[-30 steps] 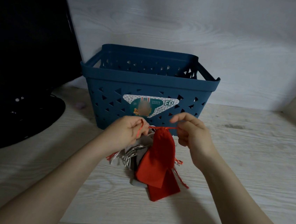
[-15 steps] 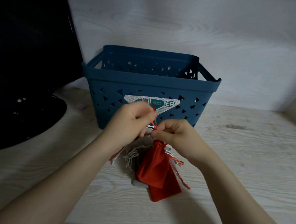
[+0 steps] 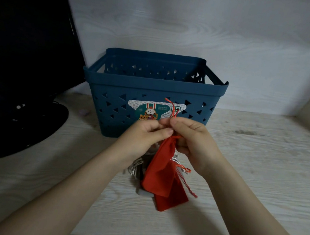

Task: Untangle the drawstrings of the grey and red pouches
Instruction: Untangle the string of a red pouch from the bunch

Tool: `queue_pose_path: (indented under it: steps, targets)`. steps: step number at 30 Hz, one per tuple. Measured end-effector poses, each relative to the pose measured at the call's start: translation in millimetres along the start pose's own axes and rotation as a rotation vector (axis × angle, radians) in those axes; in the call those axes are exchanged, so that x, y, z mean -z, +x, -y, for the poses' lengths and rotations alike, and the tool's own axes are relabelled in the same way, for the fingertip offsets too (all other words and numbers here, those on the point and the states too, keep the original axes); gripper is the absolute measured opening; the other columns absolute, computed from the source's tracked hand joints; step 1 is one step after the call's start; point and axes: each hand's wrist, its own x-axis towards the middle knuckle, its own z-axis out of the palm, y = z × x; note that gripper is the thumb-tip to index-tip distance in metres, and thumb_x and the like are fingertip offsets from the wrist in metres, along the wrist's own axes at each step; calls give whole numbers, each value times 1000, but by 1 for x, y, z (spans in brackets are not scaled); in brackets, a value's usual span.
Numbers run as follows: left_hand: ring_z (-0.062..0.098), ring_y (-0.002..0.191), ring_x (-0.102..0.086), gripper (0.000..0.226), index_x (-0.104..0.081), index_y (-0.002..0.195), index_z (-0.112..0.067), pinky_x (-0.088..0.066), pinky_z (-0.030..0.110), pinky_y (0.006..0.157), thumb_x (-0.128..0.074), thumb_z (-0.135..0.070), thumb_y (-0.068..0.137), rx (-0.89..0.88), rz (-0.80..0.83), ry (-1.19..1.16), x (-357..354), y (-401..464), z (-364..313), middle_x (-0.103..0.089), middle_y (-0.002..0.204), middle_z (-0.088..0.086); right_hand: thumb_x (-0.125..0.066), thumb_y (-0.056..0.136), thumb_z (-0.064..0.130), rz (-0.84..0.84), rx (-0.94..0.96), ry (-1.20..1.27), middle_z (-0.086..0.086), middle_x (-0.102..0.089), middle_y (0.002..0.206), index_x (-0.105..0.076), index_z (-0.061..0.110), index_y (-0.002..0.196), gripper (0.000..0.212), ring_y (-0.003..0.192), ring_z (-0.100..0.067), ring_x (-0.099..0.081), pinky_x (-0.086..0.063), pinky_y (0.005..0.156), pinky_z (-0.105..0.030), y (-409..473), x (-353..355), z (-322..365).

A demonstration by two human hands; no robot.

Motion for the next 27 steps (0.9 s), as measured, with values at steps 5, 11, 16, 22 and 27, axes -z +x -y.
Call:
queue_pose_path:
  steps: [5,11,16,22,27]
  targets:
    - [12,62,-56,7,-68,66,-18,-45,28,64,-63,-19,70,68,35,-314,-1,-2,-1,-61,66,0,-55,91,14,-45,-3,-26,6,-53,56,-68,17,91,13,46,-6,-39,-31,46,-19,3,6,-7]
    - [11,61,-54,14,-62,69,-19,-42,28,67,-52,-26,76,189,129,-592,-2,-1,0,-56,66,-1,-53,93,20,-22,-2,-46,3,-45,59,-60,19,87,9,52,-9,-33,-25,51,-23,0,6,-7]
    - [14,69,-48,24,-59,53,-21,-41,28,66,-53,-30,74,171,163,-716,-2,-2,5,-52,71,0,-48,93,14,44,10,42,13,-44,45,-53,16,84,10,42,0,-33,-28,44,-14,-4,8,2]
    - [15,55,-32,34,-39,52,-23,-25,32,55,-49,-29,83,190,47,-143,1,0,7,-30,59,1,-53,90,0,-10,213,-280,8,-55,58,-60,13,81,17,54,-1,-48,-38,54,-12,-7,12,7]
    - [8,59,-38,22,-40,53,-20,-28,30,63,-43,-27,74,-44,43,380,1,-1,2,-38,63,-1,-64,85,16,-139,419,-876,15,-57,64,-58,37,74,25,75,-2,-48,-36,72,-16,-4,7,10]
